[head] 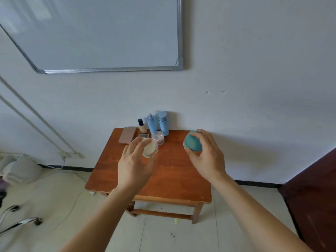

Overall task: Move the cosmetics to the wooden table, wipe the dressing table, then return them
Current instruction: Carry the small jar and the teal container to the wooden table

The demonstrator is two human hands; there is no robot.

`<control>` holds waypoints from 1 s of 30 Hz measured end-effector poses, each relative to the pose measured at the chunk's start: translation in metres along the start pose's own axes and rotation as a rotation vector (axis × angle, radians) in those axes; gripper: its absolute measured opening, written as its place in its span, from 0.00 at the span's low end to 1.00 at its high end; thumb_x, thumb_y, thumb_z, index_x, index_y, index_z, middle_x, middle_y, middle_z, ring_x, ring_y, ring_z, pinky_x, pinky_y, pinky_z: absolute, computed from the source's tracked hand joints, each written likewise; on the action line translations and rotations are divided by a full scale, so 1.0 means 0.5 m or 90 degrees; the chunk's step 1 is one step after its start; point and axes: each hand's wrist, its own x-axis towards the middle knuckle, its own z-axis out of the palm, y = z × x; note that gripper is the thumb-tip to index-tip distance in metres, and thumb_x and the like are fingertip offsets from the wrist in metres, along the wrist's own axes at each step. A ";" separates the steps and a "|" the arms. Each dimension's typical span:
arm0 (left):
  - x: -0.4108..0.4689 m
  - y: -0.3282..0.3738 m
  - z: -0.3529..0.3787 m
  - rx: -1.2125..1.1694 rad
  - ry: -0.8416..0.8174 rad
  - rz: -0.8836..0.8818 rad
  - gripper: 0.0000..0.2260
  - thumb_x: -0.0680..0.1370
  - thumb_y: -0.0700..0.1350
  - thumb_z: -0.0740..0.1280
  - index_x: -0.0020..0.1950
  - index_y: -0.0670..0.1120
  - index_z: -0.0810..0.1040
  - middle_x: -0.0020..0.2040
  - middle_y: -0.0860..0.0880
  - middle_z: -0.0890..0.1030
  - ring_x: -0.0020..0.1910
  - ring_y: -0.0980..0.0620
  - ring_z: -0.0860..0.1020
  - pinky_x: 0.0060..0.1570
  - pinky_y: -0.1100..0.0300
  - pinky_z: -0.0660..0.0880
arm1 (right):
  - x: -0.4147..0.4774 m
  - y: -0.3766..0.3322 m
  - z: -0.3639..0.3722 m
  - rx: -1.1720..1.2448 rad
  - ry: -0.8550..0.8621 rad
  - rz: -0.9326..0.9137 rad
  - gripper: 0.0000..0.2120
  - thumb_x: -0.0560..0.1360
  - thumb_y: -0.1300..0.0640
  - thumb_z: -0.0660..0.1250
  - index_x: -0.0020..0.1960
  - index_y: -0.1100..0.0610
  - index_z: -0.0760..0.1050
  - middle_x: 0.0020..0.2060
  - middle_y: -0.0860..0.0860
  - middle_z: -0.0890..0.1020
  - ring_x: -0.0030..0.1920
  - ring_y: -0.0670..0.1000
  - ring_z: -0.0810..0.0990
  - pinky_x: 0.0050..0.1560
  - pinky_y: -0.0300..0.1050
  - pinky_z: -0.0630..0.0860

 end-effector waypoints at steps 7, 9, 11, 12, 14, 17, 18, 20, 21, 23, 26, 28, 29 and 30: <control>0.067 -0.124 0.200 -0.022 -0.085 -0.041 0.17 0.74 0.49 0.73 0.62 0.51 0.77 0.63 0.51 0.78 0.59 0.51 0.75 0.50 0.66 0.70 | 0.076 0.129 0.156 -0.032 -0.070 0.042 0.23 0.72 0.51 0.75 0.64 0.51 0.73 0.64 0.47 0.74 0.60 0.49 0.77 0.49 0.46 0.79; 0.089 -0.156 0.260 -0.035 -0.125 -0.059 0.17 0.74 0.49 0.73 0.62 0.50 0.77 0.61 0.50 0.79 0.57 0.50 0.76 0.48 0.60 0.74 | 0.095 0.165 0.185 -0.063 -0.104 0.063 0.23 0.73 0.51 0.75 0.65 0.51 0.72 0.65 0.47 0.74 0.59 0.50 0.77 0.48 0.49 0.81; 0.116 -0.182 0.310 -0.056 -0.169 -0.068 0.17 0.74 0.48 0.74 0.61 0.49 0.77 0.61 0.50 0.79 0.56 0.50 0.77 0.47 0.58 0.76 | 0.114 0.196 0.216 -0.080 -0.113 0.105 0.24 0.73 0.50 0.74 0.66 0.50 0.71 0.65 0.46 0.73 0.59 0.50 0.77 0.48 0.49 0.81; 0.129 -0.195 0.337 -0.063 -0.197 -0.065 0.18 0.73 0.48 0.74 0.61 0.49 0.77 0.60 0.50 0.79 0.56 0.50 0.78 0.47 0.58 0.76 | 0.122 0.209 0.234 -0.086 -0.112 0.129 0.24 0.73 0.50 0.74 0.66 0.49 0.70 0.66 0.46 0.73 0.60 0.49 0.77 0.49 0.48 0.81; 0.155 -0.229 0.387 -0.080 -0.258 -0.067 0.19 0.73 0.48 0.74 0.61 0.49 0.75 0.60 0.50 0.80 0.55 0.50 0.78 0.48 0.56 0.78 | 0.134 0.227 0.278 -0.101 -0.117 0.171 0.25 0.72 0.49 0.74 0.66 0.48 0.69 0.66 0.45 0.73 0.60 0.48 0.76 0.50 0.42 0.79; 0.194 -0.281 0.454 -0.097 -0.333 -0.079 0.20 0.71 0.47 0.75 0.61 0.50 0.73 0.59 0.50 0.79 0.55 0.49 0.77 0.49 0.58 0.76 | 0.168 0.245 0.340 -0.131 -0.142 0.227 0.26 0.72 0.48 0.74 0.66 0.46 0.68 0.66 0.44 0.72 0.60 0.46 0.76 0.51 0.33 0.71; 0.207 -0.294 0.473 -0.101 -0.346 -0.067 0.20 0.71 0.46 0.75 0.60 0.49 0.73 0.59 0.49 0.79 0.55 0.48 0.77 0.49 0.56 0.77 | 0.181 0.250 0.357 -0.141 -0.148 0.242 0.26 0.72 0.48 0.74 0.66 0.46 0.67 0.66 0.43 0.72 0.60 0.46 0.76 0.50 0.31 0.69; 0.228 -0.314 0.508 -0.100 -0.360 -0.033 0.20 0.70 0.44 0.74 0.59 0.47 0.73 0.57 0.48 0.78 0.54 0.46 0.77 0.51 0.51 0.78 | 0.201 0.257 0.383 -0.158 -0.157 0.262 0.26 0.72 0.48 0.74 0.66 0.45 0.67 0.65 0.43 0.72 0.59 0.45 0.76 0.49 0.29 0.67; 0.237 -0.322 0.522 -0.096 -0.364 -0.015 0.19 0.70 0.44 0.74 0.59 0.46 0.73 0.57 0.47 0.78 0.54 0.46 0.77 0.52 0.50 0.77 | 0.208 0.260 0.394 -0.162 -0.161 0.264 0.26 0.72 0.48 0.74 0.66 0.46 0.68 0.65 0.43 0.72 0.59 0.45 0.76 0.49 0.27 0.66; 0.250 -0.335 0.547 -0.085 -0.379 0.031 0.18 0.71 0.43 0.74 0.58 0.45 0.74 0.56 0.47 0.80 0.53 0.45 0.77 0.55 0.49 0.73 | 0.220 0.266 0.411 -0.169 -0.168 0.265 0.26 0.72 0.49 0.75 0.66 0.47 0.68 0.65 0.44 0.73 0.60 0.46 0.76 0.50 0.24 0.62; 0.253 -0.349 0.575 -0.051 -0.445 0.084 0.16 0.74 0.45 0.72 0.59 0.46 0.74 0.59 0.47 0.80 0.55 0.45 0.78 0.59 0.47 0.70 | 0.236 0.276 0.428 -0.182 -0.175 0.277 0.26 0.72 0.50 0.75 0.66 0.48 0.69 0.65 0.45 0.73 0.60 0.46 0.76 0.50 0.26 0.64; 0.251 -0.354 0.588 -0.030 -0.486 0.088 0.16 0.74 0.46 0.71 0.61 0.46 0.75 0.60 0.47 0.79 0.58 0.45 0.77 0.62 0.45 0.69 | 0.245 0.286 0.438 -0.185 -0.181 0.279 0.25 0.72 0.51 0.75 0.65 0.49 0.70 0.65 0.45 0.73 0.60 0.47 0.77 0.50 0.29 0.67; 0.249 -0.355 0.593 -0.022 -0.495 0.087 0.17 0.74 0.45 0.71 0.61 0.46 0.75 0.61 0.47 0.79 0.59 0.45 0.76 0.62 0.45 0.69 | 0.250 0.292 0.442 -0.184 -0.185 0.275 0.25 0.72 0.52 0.75 0.65 0.49 0.70 0.65 0.45 0.73 0.59 0.48 0.77 0.49 0.31 0.68; 0.247 -0.356 0.598 -0.011 -0.499 0.091 0.17 0.74 0.45 0.72 0.61 0.45 0.75 0.60 0.47 0.80 0.59 0.44 0.76 0.62 0.44 0.68 | 0.254 0.298 0.446 -0.182 -0.188 0.271 0.25 0.71 0.53 0.75 0.65 0.49 0.70 0.65 0.45 0.73 0.59 0.48 0.77 0.49 0.32 0.69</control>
